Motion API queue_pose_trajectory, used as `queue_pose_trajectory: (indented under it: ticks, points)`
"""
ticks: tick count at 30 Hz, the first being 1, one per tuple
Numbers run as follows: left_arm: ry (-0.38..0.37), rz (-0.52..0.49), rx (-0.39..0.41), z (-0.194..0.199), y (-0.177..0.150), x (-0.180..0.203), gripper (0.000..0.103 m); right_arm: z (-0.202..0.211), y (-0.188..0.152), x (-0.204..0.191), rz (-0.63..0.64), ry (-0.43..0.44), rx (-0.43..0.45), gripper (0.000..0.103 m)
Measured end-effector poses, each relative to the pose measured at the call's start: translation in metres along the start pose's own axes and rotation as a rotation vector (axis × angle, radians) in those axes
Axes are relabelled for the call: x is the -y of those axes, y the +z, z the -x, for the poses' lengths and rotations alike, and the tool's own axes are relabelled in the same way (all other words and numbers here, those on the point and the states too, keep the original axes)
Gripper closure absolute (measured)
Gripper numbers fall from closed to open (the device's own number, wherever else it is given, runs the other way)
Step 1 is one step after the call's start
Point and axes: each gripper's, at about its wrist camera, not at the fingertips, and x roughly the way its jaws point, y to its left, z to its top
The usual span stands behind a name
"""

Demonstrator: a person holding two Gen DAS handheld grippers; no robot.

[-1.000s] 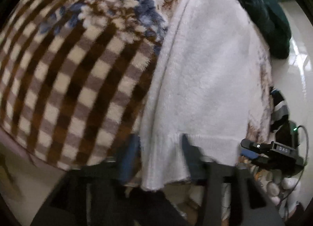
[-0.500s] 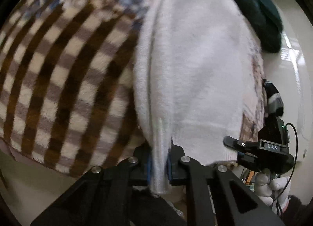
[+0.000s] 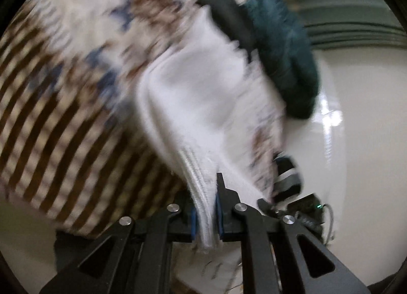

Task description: Fold small clothes

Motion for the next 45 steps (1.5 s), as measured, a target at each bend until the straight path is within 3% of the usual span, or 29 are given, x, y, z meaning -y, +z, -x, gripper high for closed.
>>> queue_pose_trajectory:
  ticks: [6, 10, 14, 18, 19, 20, 21, 23, 26, 30, 31, 32, 33, 34, 35, 37, 40, 45]
  points:
    - [-0.069, -0.049, 0.086, -0.021, 0.106, 0.036, 0.094, 0.003, 0.085, -0.080, 0.081, 0.043, 0.110, 0.091]
    - [-0.085, -0.072, 0.121, -0.063, 0.190, 0.049, 0.094, -0.026, 0.166, -0.129, 0.108, 0.032, 0.185, 0.091]
    - [-0.075, -0.038, 0.099, -0.123, 0.276, 0.039, 0.093, -0.064, 0.258, -0.150, 0.091, -0.008, 0.234, 0.091]
    - [-0.077, 0.059, 0.052, -0.161, 0.334, 0.015, 0.071, -0.116, 0.342, -0.145, 0.034, -0.071, 0.186, 0.086]
    - [-0.108, 0.073, 0.073, -0.157, 0.341, 0.009, 0.060, -0.121, 0.351, -0.142, 0.016, -0.076, 0.174, 0.074]
    - [-0.121, 0.074, 0.091, -0.152, 0.345, 0.007, 0.052, -0.119, 0.356, -0.140, 0.017, -0.069, 0.195, 0.060]
    - [-0.123, 0.069, 0.108, -0.147, 0.346, 0.004, 0.040, -0.116, 0.356, -0.139, 0.030, -0.069, 0.213, 0.056]
    - [-0.077, 0.021, 0.125, -0.141, 0.345, 0.002, 0.040, -0.107, 0.352, -0.136, 0.065, -0.100, 0.242, 0.045]
    - [0.088, -0.133, 0.065, -0.163, 0.346, 0.007, 0.039, -0.113, 0.354, -0.127, 0.100, -0.195, 0.227, 0.045]
    - [0.240, -0.243, -0.065, -0.223, 0.357, 0.004, 0.040, -0.142, 0.366, -0.109, 0.104, -0.268, 0.147, 0.045]
    - [0.258, -0.268, -0.073, -0.234, 0.361, 0.006, 0.044, -0.152, 0.369, -0.108, 0.121, -0.281, 0.127, 0.045]
    - [0.265, -0.297, -0.068, -0.239, 0.362, 0.009, 0.055, -0.162, 0.373, -0.109, 0.146, -0.300, 0.109, 0.046]
    - [0.263, -0.325, -0.059, -0.241, 0.364, 0.014, 0.097, -0.169, 0.375, -0.113, 0.182, -0.324, 0.112, 0.050]
    - [0.247, -0.365, -0.050, -0.240, 0.365, 0.021, 0.095, -0.170, 0.371, -0.118, 0.230, -0.336, 0.129, 0.079]
    - [0.247, -0.395, -0.035, -0.238, 0.364, 0.025, 0.095, -0.172, 0.369, -0.126, 0.296, -0.375, 0.166, 0.095]
    - [0.248, -0.429, 0.003, -0.230, 0.365, 0.032, 0.096, -0.165, 0.365, -0.132, 0.328, -0.421, 0.239, 0.095]
    - [0.254, -0.409, 0.005, -0.228, 0.374, 0.023, 0.095, -0.149, 0.369, -0.124, 0.261, -0.424, 0.320, 0.096]
    - [0.340, -0.384, -0.067, -0.262, 0.382, -0.001, 0.095, -0.166, 0.378, -0.115, 0.228, -0.497, 0.289, 0.096]
